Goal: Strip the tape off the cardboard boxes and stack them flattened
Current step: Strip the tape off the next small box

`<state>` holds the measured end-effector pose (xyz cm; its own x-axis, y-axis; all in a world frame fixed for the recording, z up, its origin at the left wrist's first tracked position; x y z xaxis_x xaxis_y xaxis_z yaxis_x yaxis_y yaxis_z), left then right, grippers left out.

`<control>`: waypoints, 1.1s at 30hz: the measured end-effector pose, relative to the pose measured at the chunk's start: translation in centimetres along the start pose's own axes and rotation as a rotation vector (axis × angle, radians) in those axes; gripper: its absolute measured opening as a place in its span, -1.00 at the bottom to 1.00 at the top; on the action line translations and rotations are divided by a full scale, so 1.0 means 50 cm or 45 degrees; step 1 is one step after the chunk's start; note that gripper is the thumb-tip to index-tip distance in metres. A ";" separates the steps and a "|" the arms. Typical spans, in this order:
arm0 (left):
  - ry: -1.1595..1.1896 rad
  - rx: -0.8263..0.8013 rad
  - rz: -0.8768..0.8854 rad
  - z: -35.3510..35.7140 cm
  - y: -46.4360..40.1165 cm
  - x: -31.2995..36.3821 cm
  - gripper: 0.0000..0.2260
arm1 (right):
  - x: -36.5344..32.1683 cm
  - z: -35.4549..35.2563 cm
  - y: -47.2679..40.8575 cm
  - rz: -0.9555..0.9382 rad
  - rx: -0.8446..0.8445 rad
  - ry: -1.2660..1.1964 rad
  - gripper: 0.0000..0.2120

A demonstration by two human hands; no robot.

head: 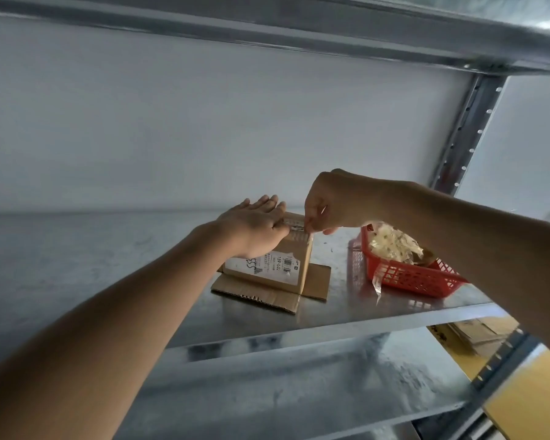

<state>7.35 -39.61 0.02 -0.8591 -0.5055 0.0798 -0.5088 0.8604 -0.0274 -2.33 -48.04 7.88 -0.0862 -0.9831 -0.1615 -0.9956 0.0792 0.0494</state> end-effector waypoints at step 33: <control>-0.010 0.051 0.026 -0.015 0.014 0.017 -0.42 | -0.054 0.017 -0.023 -0.077 0.001 0.613 -0.91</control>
<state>6.32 -39.41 0.82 -0.8698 -0.4883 0.0710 -0.4926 0.8675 -0.0692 -0.99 -45.34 7.44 -0.0019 -0.9506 0.3105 -0.9984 0.0194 0.0533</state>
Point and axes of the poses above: each hand's wrist, its own y-axis away from the middle knuckle, its own z-axis out of the palm, x = y × z, the point moved 8 cm from there along -y, towards the middle knuckle, and after that the axes turned 2 degrees about -y, right-handed, at the moved point
